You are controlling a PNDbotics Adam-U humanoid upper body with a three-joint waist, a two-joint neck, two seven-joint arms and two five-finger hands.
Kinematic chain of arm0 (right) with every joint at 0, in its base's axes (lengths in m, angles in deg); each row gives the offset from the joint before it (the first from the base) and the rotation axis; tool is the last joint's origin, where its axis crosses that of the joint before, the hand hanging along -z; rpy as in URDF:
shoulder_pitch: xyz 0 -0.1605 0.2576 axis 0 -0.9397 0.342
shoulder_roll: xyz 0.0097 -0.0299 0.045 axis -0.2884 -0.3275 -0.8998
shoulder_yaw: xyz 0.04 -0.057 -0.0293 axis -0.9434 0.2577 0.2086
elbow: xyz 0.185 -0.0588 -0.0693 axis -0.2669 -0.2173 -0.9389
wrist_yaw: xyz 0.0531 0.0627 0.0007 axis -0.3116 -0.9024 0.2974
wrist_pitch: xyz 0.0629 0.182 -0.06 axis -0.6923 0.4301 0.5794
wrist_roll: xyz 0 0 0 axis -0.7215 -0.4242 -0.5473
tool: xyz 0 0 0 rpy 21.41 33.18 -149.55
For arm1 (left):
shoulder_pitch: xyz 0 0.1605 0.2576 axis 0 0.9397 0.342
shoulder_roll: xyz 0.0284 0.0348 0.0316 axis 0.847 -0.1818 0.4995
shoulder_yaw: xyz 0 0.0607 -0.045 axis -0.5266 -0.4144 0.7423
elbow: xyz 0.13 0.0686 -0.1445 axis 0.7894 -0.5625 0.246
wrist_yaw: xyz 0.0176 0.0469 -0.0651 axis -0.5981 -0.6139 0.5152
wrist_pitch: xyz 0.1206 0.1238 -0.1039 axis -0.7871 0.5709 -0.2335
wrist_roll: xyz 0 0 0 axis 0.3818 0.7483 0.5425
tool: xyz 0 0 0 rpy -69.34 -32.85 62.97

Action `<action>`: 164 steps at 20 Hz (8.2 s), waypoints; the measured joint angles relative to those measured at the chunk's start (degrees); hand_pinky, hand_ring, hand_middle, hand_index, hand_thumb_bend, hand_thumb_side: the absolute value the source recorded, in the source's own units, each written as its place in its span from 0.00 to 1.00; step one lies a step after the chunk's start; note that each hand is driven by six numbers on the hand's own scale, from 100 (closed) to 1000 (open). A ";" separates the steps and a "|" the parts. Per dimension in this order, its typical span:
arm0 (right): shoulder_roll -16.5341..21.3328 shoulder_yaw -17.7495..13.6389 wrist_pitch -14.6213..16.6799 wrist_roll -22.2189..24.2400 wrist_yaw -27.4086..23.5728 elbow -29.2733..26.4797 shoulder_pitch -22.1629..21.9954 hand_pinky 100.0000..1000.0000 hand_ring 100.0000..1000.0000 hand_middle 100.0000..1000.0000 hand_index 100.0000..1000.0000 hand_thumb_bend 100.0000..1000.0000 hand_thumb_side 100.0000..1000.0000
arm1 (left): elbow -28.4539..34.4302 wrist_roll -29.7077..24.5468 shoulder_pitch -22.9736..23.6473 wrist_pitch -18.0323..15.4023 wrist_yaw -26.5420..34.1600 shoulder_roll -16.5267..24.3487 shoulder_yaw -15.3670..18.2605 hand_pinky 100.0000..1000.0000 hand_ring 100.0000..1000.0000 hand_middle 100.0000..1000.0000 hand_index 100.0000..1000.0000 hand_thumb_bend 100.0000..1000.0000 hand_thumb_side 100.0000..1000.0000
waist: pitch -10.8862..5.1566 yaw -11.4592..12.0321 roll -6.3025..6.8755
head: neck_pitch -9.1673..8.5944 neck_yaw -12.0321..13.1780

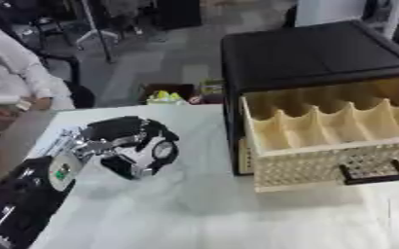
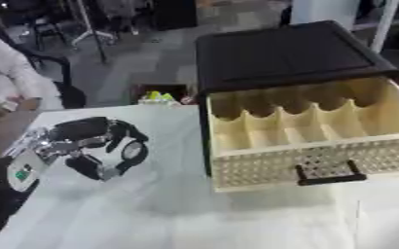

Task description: Pick up objects from table and place into drawer.

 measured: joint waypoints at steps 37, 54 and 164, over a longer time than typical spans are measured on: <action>-1.63 0.89 -0.74 0.29 0.24 0.00 0.06 0.29 0.44 0.40 0.56 0.85 0.99 | 10.54 -10.56 -9.31 10.56 41.72 -0.34 0.62 0.00 0.19 0.33 0.90 0.00 0.17 | -3.33 0.33 1.12 | 3.20 -1.36; -3.66 1.87 -0.23 1.37 -0.19 0.00 2.99 0.31 0.45 0.41 0.56 0.85 0.99 | 9.34 -10.74 -13.20 10.73 42.87 -5.50 0.30 0.00 0.18 0.31 0.89 0.00 0.17 | -2.48 -6.74 3.78 | 0.69 4.29; 22.93 17.23 -6.40 14.31 14.52 1.44 2.64 0.00 0.33 0.34 0.66 1.00 0.49 | 52.76 -9.09 30.21 19.87 74.79 -6.05 9.87 0.38 0.59 0.57 0.93 0.00 0.90 | -6.31 -0.23 -6.43 | 7.80 -2.62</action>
